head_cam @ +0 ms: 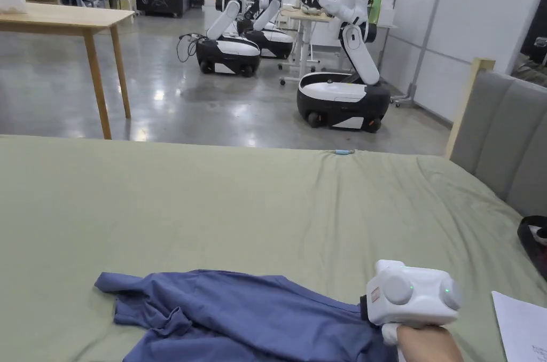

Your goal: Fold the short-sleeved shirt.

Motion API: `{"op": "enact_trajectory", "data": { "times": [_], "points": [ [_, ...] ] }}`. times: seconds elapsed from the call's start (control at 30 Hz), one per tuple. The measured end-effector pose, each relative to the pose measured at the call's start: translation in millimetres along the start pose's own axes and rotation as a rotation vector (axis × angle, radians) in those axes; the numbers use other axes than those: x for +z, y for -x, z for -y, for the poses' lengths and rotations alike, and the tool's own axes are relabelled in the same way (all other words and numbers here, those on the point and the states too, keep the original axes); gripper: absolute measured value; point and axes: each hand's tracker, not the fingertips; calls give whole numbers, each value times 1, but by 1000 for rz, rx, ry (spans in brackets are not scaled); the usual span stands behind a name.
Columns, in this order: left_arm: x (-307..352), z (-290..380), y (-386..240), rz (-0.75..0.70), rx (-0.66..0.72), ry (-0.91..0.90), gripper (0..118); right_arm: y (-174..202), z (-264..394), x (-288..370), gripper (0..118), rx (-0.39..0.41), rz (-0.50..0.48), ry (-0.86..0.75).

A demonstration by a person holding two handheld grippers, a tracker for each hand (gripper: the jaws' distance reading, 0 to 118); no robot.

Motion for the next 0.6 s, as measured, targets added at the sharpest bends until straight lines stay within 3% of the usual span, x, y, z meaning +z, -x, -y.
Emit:
{"op": "enact_trajectory", "data": {
  "times": [0.1,0.2,0.23,0.6],
  "points": [
    [5,-1,1,4,7,-1,2,-16,0,16,2,-22,-130,14],
    [13,-9,4,-8,-1,-37,2,-35,-1,46,2,-139,-259,-81],
    [17,-14,5,-3,-2,-45,1,-36,-1,58,2,-138,-276,-105],
    [88,-71,4,-42,-39,-218,1,-28,-18,187,2,-27,-259,-343]
  ]
}}
